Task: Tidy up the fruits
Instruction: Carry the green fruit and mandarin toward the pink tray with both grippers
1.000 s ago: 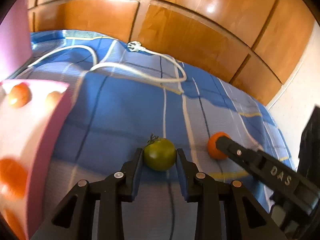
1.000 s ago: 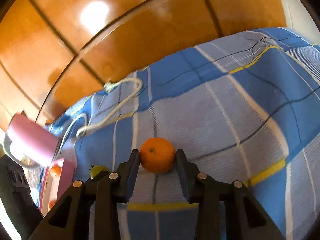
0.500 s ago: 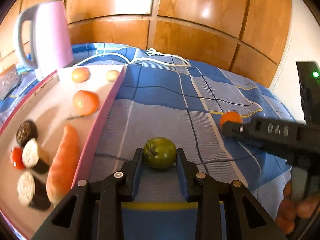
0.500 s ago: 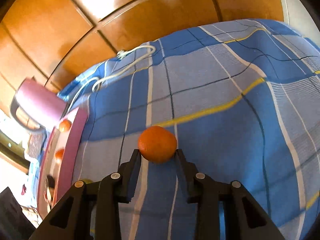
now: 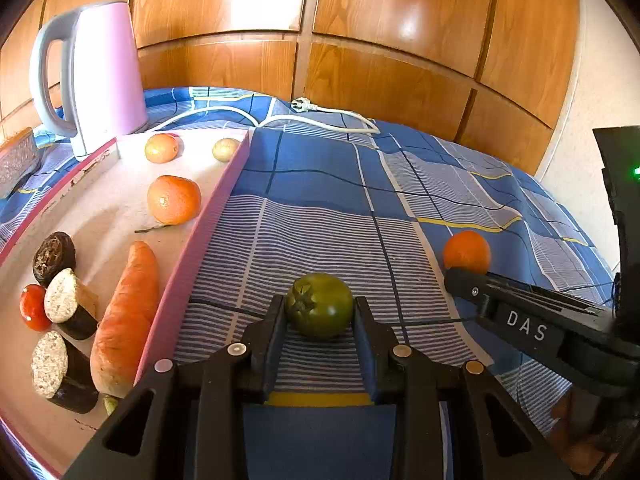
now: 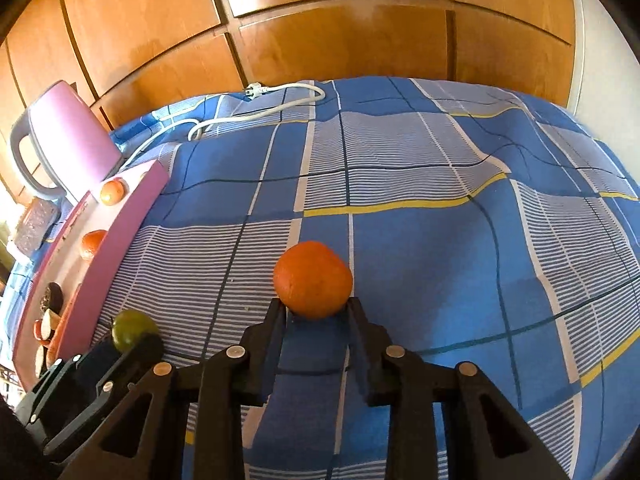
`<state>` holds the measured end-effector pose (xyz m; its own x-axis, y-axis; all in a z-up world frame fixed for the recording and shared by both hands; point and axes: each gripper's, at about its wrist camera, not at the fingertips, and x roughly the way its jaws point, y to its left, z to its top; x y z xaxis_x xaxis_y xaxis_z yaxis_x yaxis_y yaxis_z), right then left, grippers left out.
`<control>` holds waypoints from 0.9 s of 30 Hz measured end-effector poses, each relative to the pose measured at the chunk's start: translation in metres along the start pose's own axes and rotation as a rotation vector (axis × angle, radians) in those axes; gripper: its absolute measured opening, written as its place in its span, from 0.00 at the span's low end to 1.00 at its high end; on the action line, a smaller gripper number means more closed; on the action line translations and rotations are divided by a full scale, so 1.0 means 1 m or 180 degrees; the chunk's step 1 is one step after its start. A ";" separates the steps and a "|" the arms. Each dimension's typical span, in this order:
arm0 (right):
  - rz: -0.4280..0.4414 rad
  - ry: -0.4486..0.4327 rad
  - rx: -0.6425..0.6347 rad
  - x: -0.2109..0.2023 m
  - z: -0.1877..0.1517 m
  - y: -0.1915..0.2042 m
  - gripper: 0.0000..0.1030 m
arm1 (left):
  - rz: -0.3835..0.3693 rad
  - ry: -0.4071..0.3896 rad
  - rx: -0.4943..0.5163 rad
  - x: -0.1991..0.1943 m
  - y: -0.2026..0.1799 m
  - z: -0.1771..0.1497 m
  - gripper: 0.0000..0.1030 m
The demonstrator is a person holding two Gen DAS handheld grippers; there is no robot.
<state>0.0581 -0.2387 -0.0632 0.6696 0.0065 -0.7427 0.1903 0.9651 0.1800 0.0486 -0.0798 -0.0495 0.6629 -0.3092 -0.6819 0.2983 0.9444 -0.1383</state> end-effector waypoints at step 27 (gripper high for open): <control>-0.0053 -0.0093 -0.0119 0.003 0.003 0.008 0.25 | 0.0154 -0.0096 0.0149 -0.002 -0.007 -0.004 0.32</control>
<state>0.0637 -0.2315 -0.0621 0.6872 -0.0169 -0.7262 0.1750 0.9741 0.1430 0.0426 -0.0857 -0.0500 0.6974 -0.2673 -0.6650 0.2969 0.9522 -0.0714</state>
